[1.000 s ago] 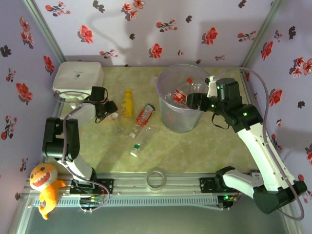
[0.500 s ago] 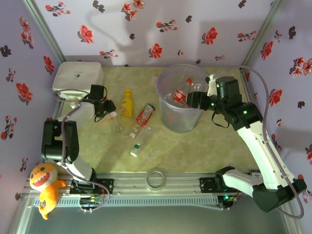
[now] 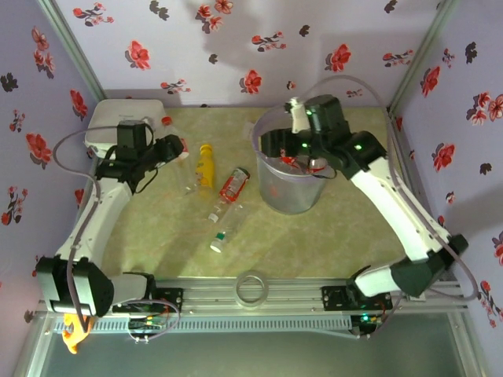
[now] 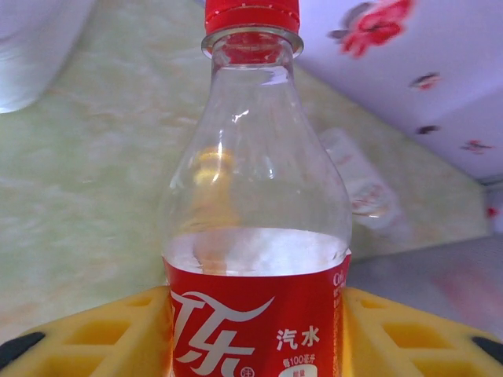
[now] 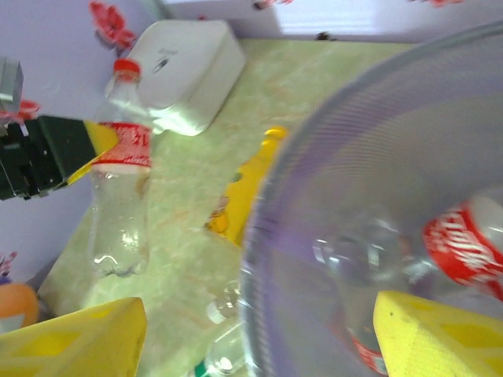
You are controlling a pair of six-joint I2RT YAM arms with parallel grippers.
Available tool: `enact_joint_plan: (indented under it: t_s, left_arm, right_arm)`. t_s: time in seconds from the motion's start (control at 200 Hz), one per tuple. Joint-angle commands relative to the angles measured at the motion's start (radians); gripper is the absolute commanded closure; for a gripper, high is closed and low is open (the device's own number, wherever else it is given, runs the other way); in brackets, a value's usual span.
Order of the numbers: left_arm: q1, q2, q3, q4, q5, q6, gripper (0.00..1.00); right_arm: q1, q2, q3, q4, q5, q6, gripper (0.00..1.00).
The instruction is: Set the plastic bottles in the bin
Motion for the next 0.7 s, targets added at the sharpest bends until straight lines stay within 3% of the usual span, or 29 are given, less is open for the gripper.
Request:
enact_joint_plan:
  t_s: [0.0, 0.18, 0.695]
  left_arm:
    - [-0.021, -0.03, 0.036, 0.099, 0.179, -0.095, 0.48]
    - [-0.079, -0.038, 0.014, 0.28, 0.29, -0.187, 0.49]
    - [-0.154, 0.004, -0.046, 0.566, 0.337, -0.335, 0.51]
  right_arm:
    - [0.062, 0.078, 0.069, 0.058, -0.067, 0.022, 0.23]
    - [0.126, 0.188, 0.127, 0.115, -0.125, 0.061, 0.23]
    - [0.137, 0.329, 0.131, 0.303, -0.316, 0.195, 0.24]
